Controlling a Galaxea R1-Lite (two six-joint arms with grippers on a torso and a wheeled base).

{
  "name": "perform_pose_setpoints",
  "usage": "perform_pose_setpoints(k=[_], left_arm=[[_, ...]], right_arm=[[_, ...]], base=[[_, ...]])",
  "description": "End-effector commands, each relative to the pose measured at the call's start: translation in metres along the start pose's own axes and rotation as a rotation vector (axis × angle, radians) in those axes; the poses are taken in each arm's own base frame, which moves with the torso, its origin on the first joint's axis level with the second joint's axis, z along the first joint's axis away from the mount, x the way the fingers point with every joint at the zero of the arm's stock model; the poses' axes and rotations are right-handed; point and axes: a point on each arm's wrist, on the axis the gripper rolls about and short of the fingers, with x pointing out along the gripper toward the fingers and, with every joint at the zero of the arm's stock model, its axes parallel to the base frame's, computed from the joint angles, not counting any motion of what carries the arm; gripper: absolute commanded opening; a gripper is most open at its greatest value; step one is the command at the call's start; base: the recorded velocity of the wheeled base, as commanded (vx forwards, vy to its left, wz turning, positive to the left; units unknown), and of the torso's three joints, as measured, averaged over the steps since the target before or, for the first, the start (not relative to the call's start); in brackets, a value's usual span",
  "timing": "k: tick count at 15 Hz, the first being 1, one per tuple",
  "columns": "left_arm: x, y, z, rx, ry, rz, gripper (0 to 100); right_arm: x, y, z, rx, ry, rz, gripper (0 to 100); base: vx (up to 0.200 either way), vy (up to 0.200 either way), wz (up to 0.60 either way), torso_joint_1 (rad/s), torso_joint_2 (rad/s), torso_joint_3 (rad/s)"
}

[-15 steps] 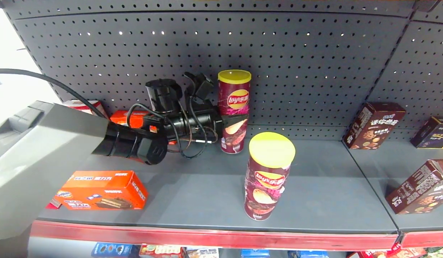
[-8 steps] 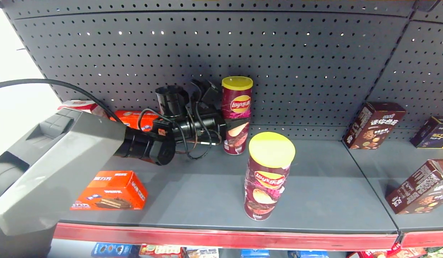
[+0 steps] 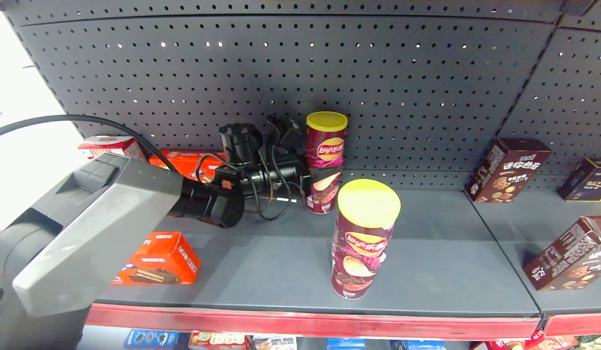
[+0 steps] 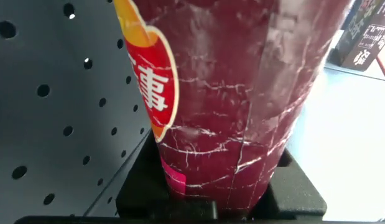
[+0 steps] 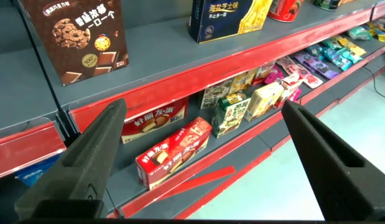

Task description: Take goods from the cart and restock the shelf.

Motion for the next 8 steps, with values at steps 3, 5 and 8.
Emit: perform_pose_setpoints(k=[3, 5, 8], left_arm=[[0.001, -0.001, -0.001, 0.004, 0.0, -0.003, 100], [0.0, -0.003, -0.004, 0.008, 0.013, 0.003, 100], [-0.016, -0.012, 0.013, 0.015, 0.025, 0.022, 100]], right_arm=[[0.0, 0.0, 0.0, 0.0, 0.001, -0.001, 100], [0.0, 0.0, 0.0, 0.0, 0.001, 0.001, 100], [0.0, 0.0, 0.0, 0.0, 0.001, 0.001, 100]], base=[[0.0, 0.0, 0.0, 0.0, 0.0, 0.0], [0.0, 0.0, 0.0, 0.0, 0.0, 0.0], [0.0, 0.0, 0.0, 0.0, 0.0, 0.0]])
